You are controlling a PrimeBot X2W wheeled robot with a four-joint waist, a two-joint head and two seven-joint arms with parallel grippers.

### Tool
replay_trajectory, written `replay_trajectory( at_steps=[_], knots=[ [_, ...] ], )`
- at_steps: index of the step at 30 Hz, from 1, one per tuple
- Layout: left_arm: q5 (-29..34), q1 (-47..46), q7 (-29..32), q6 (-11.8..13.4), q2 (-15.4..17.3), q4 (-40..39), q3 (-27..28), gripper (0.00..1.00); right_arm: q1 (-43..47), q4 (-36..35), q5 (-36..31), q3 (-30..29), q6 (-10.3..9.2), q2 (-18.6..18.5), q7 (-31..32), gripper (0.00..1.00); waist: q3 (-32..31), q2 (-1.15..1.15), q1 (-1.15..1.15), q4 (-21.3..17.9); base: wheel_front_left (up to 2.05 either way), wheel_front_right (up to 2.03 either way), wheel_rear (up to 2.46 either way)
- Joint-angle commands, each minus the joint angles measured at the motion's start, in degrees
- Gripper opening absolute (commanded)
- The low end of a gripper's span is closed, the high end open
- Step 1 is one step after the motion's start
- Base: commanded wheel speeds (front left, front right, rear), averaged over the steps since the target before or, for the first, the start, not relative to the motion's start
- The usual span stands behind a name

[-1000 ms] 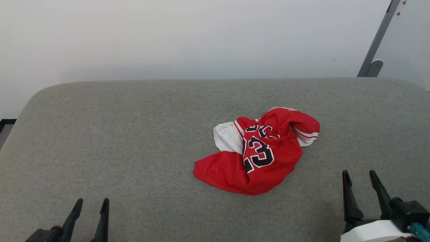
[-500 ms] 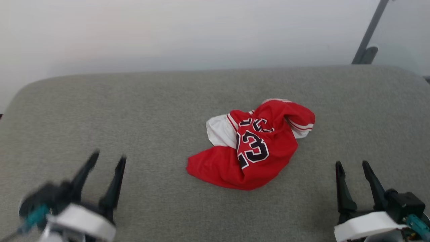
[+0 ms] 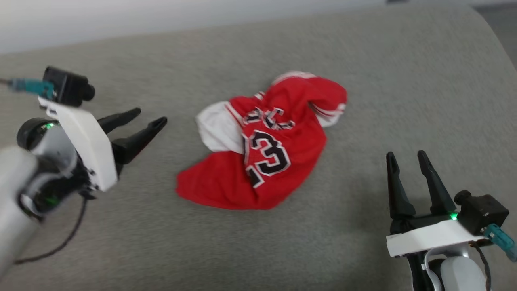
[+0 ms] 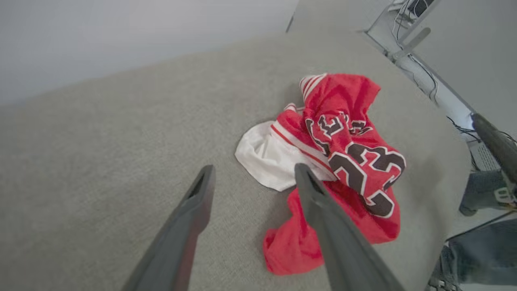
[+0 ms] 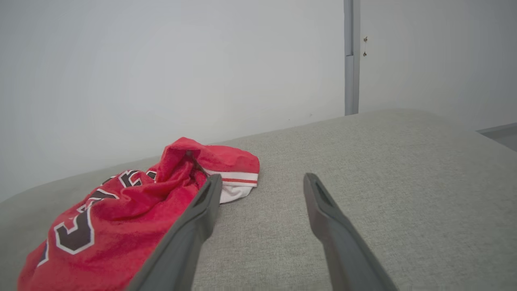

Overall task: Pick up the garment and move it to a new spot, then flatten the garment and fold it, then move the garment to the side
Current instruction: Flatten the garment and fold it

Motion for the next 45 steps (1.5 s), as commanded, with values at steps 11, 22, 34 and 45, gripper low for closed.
replay_trajectory(
  at_steps=[11,22,34,45],
  knots=[
    [-19.1,-9.8,21.9,0.1,2.2,4.2,-2.1,1.00,-2.6,-1.8,5.1,2.9,0.00,0.0,-0.3,1.00,10.4,0.00,0.00,-10.9,0.00,0.00,0.00],
    [-15.8,-10.5,22.9,0.1,2.7,6.7,-3.9,1.00,-3.0,-2.9,6.6,4.0,0.00,0.0,-0.3,1.00,12.9,0.00,0.00,-13.0,0.00,0.00,0.00],
    [-14.0,-11.0,18.2,0.1,2.2,6.4,-6.9,0.00,-3.7,-2.9,6.0,3.1,0.00,0.0,-0.3,1.00,12.9,0.00,0.00,-11.1,0.00,0.00,0.00],
    [-17.3,-8.4,9.7,0.1,7.9,7.4,-4.6,0.00,-3.0,-1.5,3.4,1.0,0.00,0.0,-0.3,1.00,8.3,0.00,0.00,-5.2,0.00,0.00,0.00]
  ],
)
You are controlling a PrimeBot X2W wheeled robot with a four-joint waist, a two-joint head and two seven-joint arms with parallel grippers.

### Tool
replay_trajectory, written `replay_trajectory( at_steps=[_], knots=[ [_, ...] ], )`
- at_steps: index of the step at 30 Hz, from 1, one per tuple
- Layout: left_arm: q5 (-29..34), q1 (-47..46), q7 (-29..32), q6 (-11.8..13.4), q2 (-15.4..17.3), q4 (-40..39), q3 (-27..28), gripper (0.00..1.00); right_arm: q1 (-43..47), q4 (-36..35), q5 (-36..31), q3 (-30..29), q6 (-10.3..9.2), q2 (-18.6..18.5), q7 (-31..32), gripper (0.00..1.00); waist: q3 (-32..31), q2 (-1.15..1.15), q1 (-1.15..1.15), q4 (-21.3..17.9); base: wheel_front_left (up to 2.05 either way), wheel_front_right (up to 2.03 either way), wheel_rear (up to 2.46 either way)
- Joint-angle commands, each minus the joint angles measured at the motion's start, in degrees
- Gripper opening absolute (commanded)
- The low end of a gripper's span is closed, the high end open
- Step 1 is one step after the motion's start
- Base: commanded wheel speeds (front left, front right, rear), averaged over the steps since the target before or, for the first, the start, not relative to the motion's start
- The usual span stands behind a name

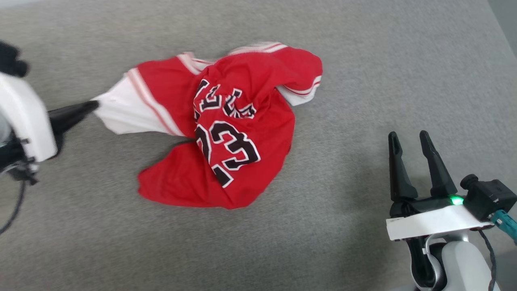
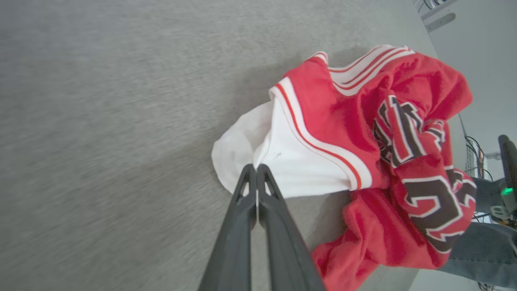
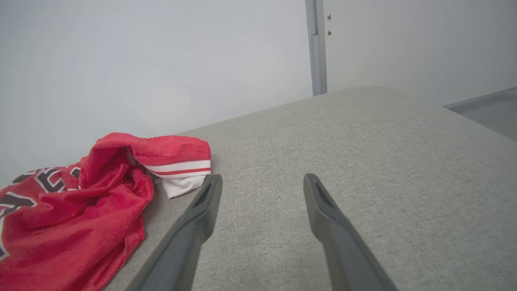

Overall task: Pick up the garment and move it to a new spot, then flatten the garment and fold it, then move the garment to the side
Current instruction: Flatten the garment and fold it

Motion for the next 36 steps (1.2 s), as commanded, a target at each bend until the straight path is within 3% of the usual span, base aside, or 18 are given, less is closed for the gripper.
replay_trajectory(
  at_steps=[1,11,18,23,24,26,33,36],
  knots=[
    [-0.9,1.1,-1.0,0.1,0.9,0.4,0.4,0.00,0.3,0.3,-0.6,-0.1,0.00,0.0,-0.3,1.00,-1.5,0.00,0.00,1.6,0.00,0.00,0.00],
    [4.7,4.9,-7.6,0.1,7.8,11.2,-1.5,0.00,0.8,1.1,-1.7,-0.5,0.00,0.0,-0.3,1.00,-3.4,0.00,0.00,3.2,0.00,0.00,0.00],
    [7.4,5.4,-11.5,0.1,6.4,16.8,-3.5,0.00,1.7,1.0,-2.3,-1.1,0.00,0.0,-0.3,1.00,-4.0,0.00,0.00,2.8,0.00,0.00,0.00],
    [7.6,4.9,-15.1,0.1,3.6,18.0,-4.3,0.00,2.0,1.1,-3.3,-1.7,0.00,0.0,-0.3,1.00,-4.5,0.00,0.00,3.2,0.00,0.00,0.00],
    [7.8,4.6,-16.2,0.1,3.2,18.1,-4.5,0.20,2.0,1.2,-3.7,-1.6,0.00,0.0,-0.3,1.00,-4.7,0.00,0.00,3.4,0.00,0.00,0.00],
    [8.9,4.2,-19.2,0.1,2.4,18.2,-4.9,1.00,1.9,1.6,-4.6,-1.3,0.00,0.0,-0.3,1.00,-5.2,0.00,0.00,4.0,0.00,0.00,0.00],
    [11.2,9.6,-37.2,0.1,-2.0,17.1,-5.7,1.00,-1.2,8.1,-11.3,0.4,0.00,0.0,-0.2,1.00,-9.2,0.00,0.00,8.4,0.00,0.00,0.00],
    [12.3,12.8,-40.9,0.1,-5.4,17.5,-4.4,1.00,-5.0,11.2,-15.1,0.3,0.00,0.0,3.4,1.00,-10.4,0.00,0.00,11.0,0.00,0.00,0.00]
  ],
)
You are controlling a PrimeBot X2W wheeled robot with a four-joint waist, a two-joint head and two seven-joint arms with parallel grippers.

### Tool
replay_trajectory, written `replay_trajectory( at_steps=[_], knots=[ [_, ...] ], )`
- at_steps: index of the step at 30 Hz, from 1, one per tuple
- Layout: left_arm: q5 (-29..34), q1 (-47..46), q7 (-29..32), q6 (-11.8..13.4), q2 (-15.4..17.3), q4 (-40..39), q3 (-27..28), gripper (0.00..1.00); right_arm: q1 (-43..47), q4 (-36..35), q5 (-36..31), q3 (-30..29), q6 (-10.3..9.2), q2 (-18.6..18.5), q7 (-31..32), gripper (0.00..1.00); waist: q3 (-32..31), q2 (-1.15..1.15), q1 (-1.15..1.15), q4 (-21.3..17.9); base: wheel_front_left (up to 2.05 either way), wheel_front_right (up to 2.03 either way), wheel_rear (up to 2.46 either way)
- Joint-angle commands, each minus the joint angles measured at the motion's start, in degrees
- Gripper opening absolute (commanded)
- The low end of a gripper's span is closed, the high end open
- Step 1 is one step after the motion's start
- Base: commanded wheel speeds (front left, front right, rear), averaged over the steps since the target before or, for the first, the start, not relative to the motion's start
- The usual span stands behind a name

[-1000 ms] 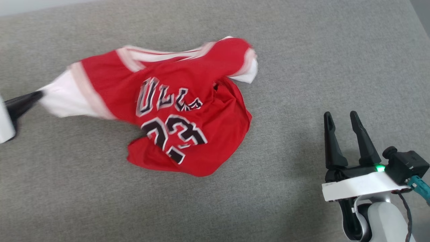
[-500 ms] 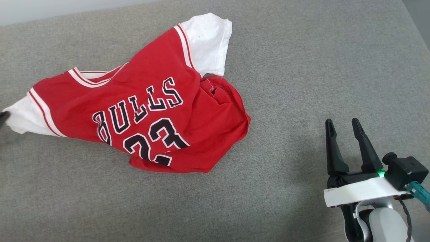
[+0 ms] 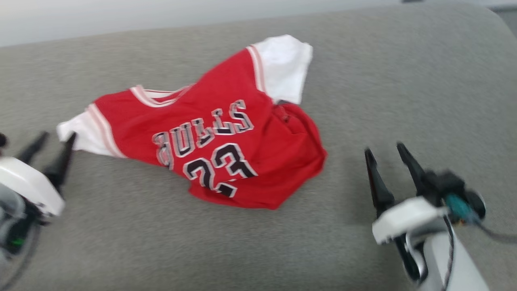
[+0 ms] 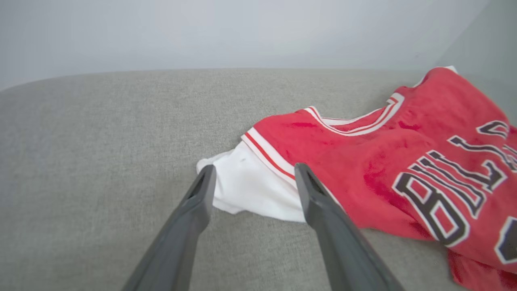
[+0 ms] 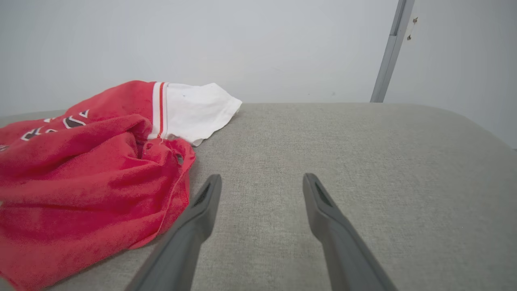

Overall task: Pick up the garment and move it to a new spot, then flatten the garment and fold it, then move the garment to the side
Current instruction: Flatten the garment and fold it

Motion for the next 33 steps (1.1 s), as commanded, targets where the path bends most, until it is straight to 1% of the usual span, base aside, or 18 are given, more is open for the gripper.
replay_trajectory(
  at_steps=[1,3,5,7,10,12,14,17,19,20,21,24,26,31,33],
  knots=[
    [1.2,2.2,-0.8,0.2,-2.2,0.1,1.5,1.00,-2.7,0.9,-1.9,0.0,0.00,-0.1,2.7,1.00,-1.8,0.00,0.00,3.1,0.00,0.00,0.00],
    [5.1,3.9,-0.9,1.7,-5.3,-1.1,7.4,1.00,-5.3,1.6,-3.4,-0.3,0.00,-1.3,6.5,1.00,-2.2,0.00,0.00,5.4,0.00,0.00,0.00],
    [11.3,8.6,-0.9,3.1,-9.1,-3.2,13.0,1.00,-7.8,2.5,-4.2,0.2,0.00,-2.6,11.3,1.00,-2.5,0.00,0.00,7.6,0.00,0.00,0.00],
    [17.4,13.3,-0.9,4.6,-12.6,-6.1,19.2,1.00,-10.6,3.4,-3.6,0.5,0.00,-4.0,16.5,1.00,-2.5,0.00,0.00,9.7,0.00,0.00,0.00],
    [26.1,19.6,-0.9,5.4,-17.7,-10.7,27.9,1.00,-14.0,5.3,-1.8,1.5,0.00,-7.0,25.3,1.00,-2.5,0.00,0.00,12.9,0.00,0.00,0.00],
    [31.0,23.9,-0.9,5.0,-21.3,-13.6,32.5,1.00,-16.0,7.0,-0.3,2.1,0.00,-9.1,31.8,1.00,-2.3,0.00,0.00,14.9,0.00,0.00,0.00],
    [36.4,26.7,-0.9,5.0,-24.0,-16.5,37.3,1.00,-18.8,8.2,2.0,2.0,0.00,-10.3,37.6,1.00,-2.0,0.00,0.00,16.6,0.00,0.00,0.00],
    [43.1,30.3,-0.9,3.9,-27.8,-20.7,42.6,1.00,-22.2,9.8,3.8,1.8,0.00,-12.2,45.5,1.00,-1.1,0.00,0.00,18.8,0.00,0.00,0.00],
    [46.3,32.2,-0.9,3.0,-30.4,-22.9,45.4,1.00,-24.8,10.6,4.8,0.5,0.00,-12.7,48.9,1.00,-0.3,0.00,0.00,19.9,0.00,0.00,0.00],
    [47.9,32.7,-0.9,2.6,-31.3,-23.9,46.5,1.00,-26.0,11.3,4.6,0.0,0.00,-13.1,50.5,1.00,0.2,0.00,0.00,20.4,0.00,0.00,0.00],
    [47.9,32.7,-0.9,2.6,-31.3,-23.9,46.5,1.00,-26.0,11.3,4.6,0.0,0.00,-13.1,50.5,1.00,0.2,0.00,0.00,20.4,0.00,0.00,0.00],
    [51.4,34.3,-0.9,1.4,-33.9,-25.8,49.4,1.00,-29.4,13.8,3.1,-2.3,0.00,-12.8,55.4,1.00,1.7,0.00,0.00,21.7,0.00,0.00,0.00],
    [53.2,34.5,-0.9,0.8,-35.4,-26.7,50.6,1.00,-31.6,15.4,1.0,-3.9,0.00,-12.8,58.1,1.00,2.7,0.00,0.00,22.4,0.00,0.00,0.00],
    [55.1,33.9,-0.9,0.1,-38.0,-27.8,51.8,1.00,-34.9,19.3,-2.1,-6.8,0.00,-10.9,62.4,1.00,4.6,0.00,0.00,23.6,0.00,0.00,0.00],
    [55.3,33.5,-0.9,0.0,-38.3,-28.1,50.9,1.00,-35.7,20.6,-3.2,-7.6,0.00,-10.2,63.2,1.00,5.1,0.00,0.00,23.8,0.00,0.00,0.00]
  ],
)
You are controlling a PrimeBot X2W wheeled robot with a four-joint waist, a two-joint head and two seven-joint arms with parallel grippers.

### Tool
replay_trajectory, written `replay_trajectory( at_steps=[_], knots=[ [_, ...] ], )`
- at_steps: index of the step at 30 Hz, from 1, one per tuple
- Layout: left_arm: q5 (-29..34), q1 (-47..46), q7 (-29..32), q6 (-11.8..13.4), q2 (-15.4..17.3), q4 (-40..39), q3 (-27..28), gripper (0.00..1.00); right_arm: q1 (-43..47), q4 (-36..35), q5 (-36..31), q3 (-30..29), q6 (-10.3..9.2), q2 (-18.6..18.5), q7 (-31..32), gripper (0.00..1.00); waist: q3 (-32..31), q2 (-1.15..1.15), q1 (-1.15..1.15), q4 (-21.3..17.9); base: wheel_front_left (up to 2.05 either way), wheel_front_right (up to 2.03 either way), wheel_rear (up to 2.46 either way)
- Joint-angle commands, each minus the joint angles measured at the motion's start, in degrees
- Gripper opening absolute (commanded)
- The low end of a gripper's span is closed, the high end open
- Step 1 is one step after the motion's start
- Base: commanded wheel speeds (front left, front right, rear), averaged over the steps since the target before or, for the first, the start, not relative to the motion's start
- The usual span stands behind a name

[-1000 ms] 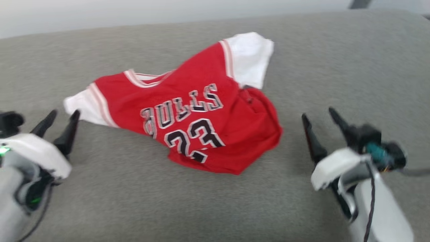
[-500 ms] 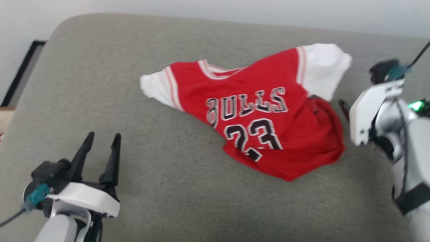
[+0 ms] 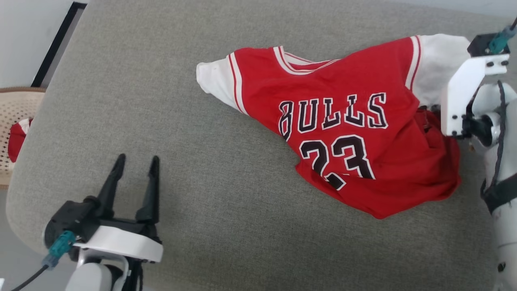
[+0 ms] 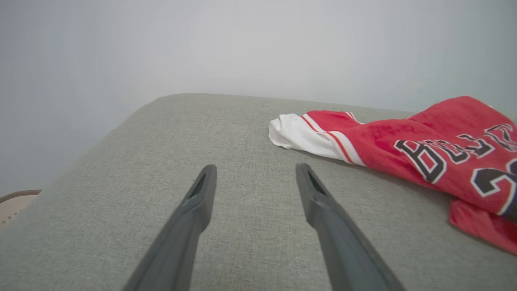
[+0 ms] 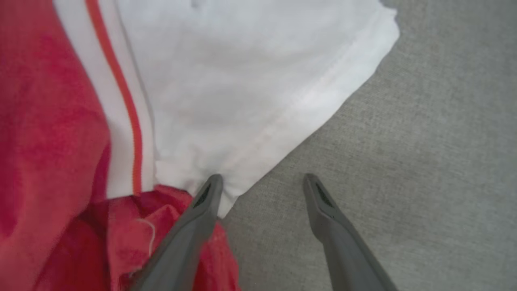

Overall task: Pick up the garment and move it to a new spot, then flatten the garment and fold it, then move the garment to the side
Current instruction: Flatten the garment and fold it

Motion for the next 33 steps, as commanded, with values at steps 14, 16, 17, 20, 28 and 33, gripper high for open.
replay_trajectory(
  at_steps=[14,16,17,20,28,33],
  knots=[
    [-1.6,-1.1,-0.3,-0.1,0.3,-0.6,-2.7,1.00,-0.3,3.8,-4.9,-4.6,-0.02,1.0,-2.0,0.00,0.5,0.00,0.00,0.1,0.00,0.00,0.00],
    [-1.5,-0.4,-0.3,-0.1,0.6,-0.5,-2.4,1.00,0.5,2.6,-4.5,-5.4,-0.01,0.7,-3.4,0.00,-0.3,0.00,0.00,-0.5,0.00,0.00,0.00],
    [-1.5,-0.1,-0.3,-0.1,0.7,-0.5,-2.1,1.00,1.1,1.9,-4.2,-5.4,-0.01,0.5,-4.0,0.00,-0.7,0.00,0.00,-1.0,0.00,0.00,0.00],
    [-1.1,0.8,-0.3,-0.1,1.0,-0.6,-1.7,1.00,4.1,-1.3,-2.7,-5.7,-0.01,-0.5,-4.9,0.00,-1.8,0.00,0.00,-2.2,0.00,0.00,0.00],
    [-0.6,2.7,-0.3,-0.1,1.6,-1.8,-0.8,1.00,18.2,-17.5,3.2,-6.4,-0.01,-3.3,-2.1,0.00,-3.4,0.00,0.00,-6.1,0.00,0.00,0.00],
    [-0.6,3.2,-0.3,-0.1,2.2,-2.1,-0.8,1.00,25.2,-26.4,3.8,-9.6,0.00,-3.2,-0.3,0.00,-3.6,0.00,0.00,-7.2,0.00,0.00,0.00]
  ],
)
